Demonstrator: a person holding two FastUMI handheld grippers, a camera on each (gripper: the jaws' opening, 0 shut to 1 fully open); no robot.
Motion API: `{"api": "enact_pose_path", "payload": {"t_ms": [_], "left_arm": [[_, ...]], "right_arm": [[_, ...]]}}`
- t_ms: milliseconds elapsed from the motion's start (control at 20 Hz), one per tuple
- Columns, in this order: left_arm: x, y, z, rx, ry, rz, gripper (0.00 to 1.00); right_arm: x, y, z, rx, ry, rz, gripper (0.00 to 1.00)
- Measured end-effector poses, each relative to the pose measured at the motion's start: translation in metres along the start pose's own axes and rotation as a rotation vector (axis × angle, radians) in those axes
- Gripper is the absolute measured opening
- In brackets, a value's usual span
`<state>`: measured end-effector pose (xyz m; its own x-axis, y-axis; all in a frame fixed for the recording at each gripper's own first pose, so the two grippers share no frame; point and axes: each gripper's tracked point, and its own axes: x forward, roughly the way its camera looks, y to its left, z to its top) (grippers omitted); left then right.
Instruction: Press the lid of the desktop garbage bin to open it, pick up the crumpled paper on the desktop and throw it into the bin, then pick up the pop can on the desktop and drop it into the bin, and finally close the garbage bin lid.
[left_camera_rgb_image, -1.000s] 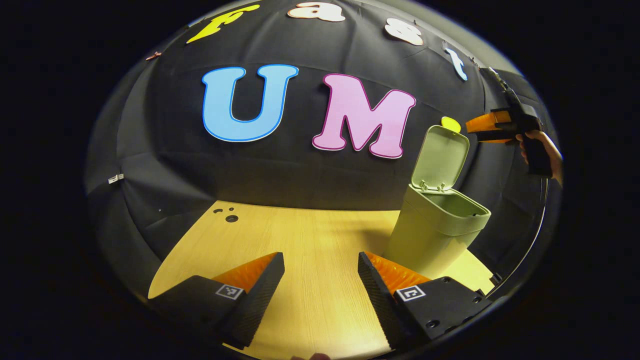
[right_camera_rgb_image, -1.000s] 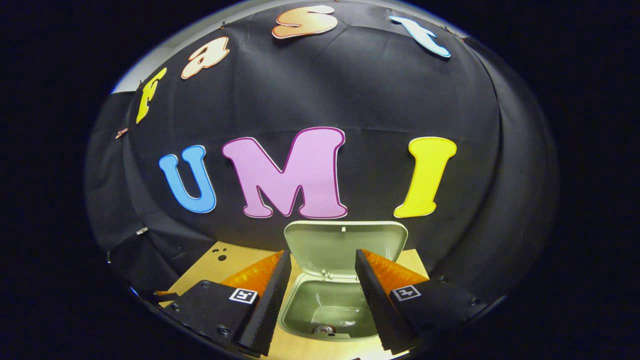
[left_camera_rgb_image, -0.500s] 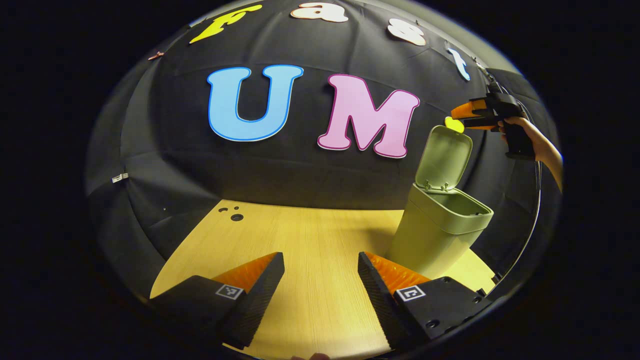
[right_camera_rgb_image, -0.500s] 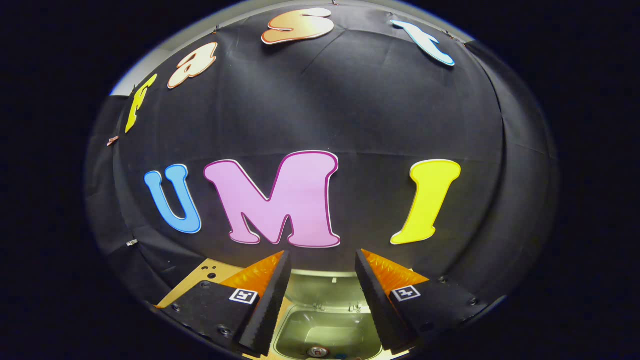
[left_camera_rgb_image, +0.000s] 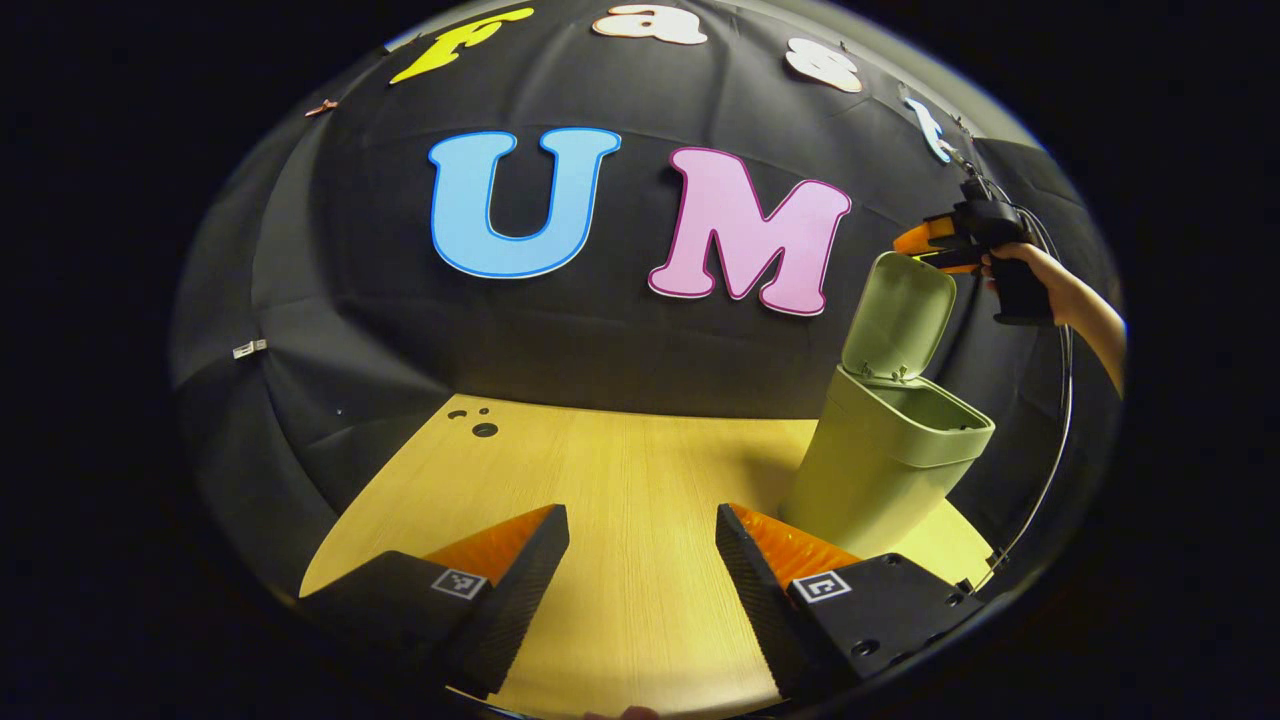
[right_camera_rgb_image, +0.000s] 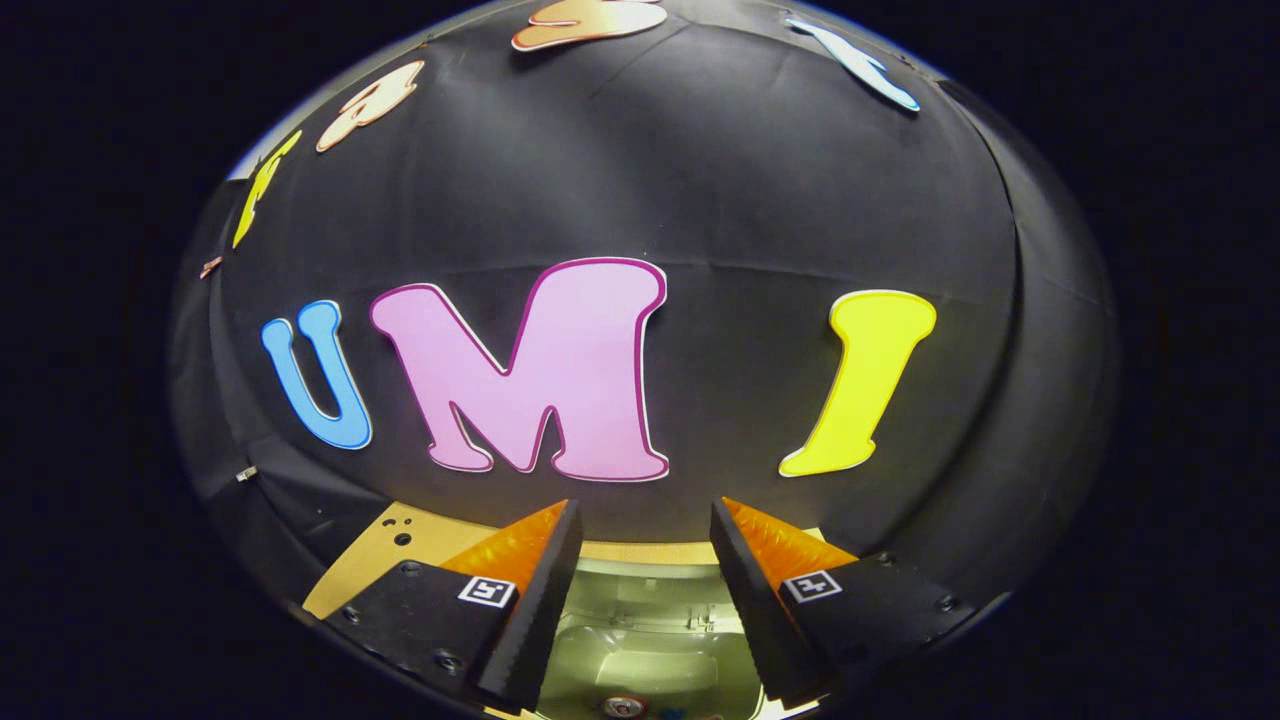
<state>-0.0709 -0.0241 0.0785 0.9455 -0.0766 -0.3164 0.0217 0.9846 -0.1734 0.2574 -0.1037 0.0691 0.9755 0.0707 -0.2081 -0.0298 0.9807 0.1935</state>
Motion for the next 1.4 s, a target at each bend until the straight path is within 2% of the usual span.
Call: {"api": "enact_pose_path", "payload": {"t_ms": [200,500,650,700,1400], "left_arm": [[0.005,-0.004,0.000,0.003,-0.003,-0.011,0.95],[0.005,-0.012,-0.001,0.012,-0.002,-0.034,0.95],[0.006,-0.015,-0.003,0.017,0.000,-0.043,0.95],[0.006,-0.015,-0.002,0.018,0.001,-0.046,0.95],[0.008,-0.019,-0.005,0.029,0.003,-0.062,0.95]], "right_arm": [[-0.022,0.004,-0.013,-0.038,0.002,0.010,0.81],[-0.054,0.009,-0.043,-0.011,0.016,0.031,0.81],[-0.064,0.009,-0.071,-0.014,0.050,0.025,0.85],[-0.067,0.011,-0.081,-0.010,0.069,0.027,0.89],[-0.079,0.026,-0.182,-0.008,0.189,0.036,0.90]]}}
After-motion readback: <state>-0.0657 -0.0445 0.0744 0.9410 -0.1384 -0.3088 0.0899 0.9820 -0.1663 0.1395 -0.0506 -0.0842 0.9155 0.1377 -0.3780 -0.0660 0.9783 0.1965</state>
